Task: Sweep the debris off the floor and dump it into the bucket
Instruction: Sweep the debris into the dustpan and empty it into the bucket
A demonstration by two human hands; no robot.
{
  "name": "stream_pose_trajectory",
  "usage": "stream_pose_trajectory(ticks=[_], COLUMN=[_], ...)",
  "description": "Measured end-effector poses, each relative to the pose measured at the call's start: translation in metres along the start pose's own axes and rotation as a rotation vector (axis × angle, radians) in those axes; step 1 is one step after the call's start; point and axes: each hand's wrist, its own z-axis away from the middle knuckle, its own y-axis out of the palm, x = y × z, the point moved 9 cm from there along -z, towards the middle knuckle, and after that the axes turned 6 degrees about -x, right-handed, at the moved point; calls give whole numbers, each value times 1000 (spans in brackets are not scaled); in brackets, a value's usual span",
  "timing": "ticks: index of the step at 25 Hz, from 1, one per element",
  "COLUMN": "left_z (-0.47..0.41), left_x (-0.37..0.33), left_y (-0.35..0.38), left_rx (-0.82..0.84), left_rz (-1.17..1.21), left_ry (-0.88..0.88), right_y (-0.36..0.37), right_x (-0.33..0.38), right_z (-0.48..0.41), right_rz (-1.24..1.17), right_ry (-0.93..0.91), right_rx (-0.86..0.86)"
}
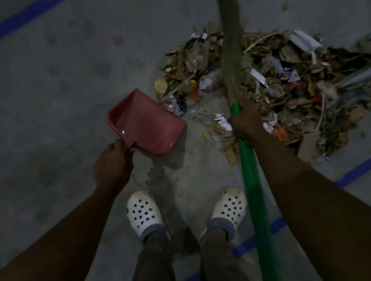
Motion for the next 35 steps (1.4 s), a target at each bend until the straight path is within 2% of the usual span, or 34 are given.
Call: stream_pose_trajectory(ticks=[3,7,9,13,15,19,22,27,32,35], left_z=[-26,-65,-77,-81,-81,-82,-83,-74,-67,-65], left_x=[-1,-21,-27,-21,-17,-11,2,8,12,21], left_y=[16,18,13,3,2,9,26,38,34,33], left_rx=[-13,31,72,144,167,187,184,197,220,222], left_rz=[-13,-68,-79,-96,-95,-110,-109,-78,-30,-32], left_ry=[44,84,60,-22,-54,-62,-57,-64,-112,-128], right_y=[21,27,15,-43,-59,-46,-4,49,-21,-33], right_x=[-9,-10,-17,-10,0,18,38,30,9,6], right_z=[-2,50,86,156,159,102,73,132,195,169], right_rz=[172,168,176,153,135,194,219,188,119,121], right_ry=[-77,-231,-227,-337,-387,-255,-256,-207,-111,-31], right_rx=[51,228,291,92,26,86,174,373,216,143])
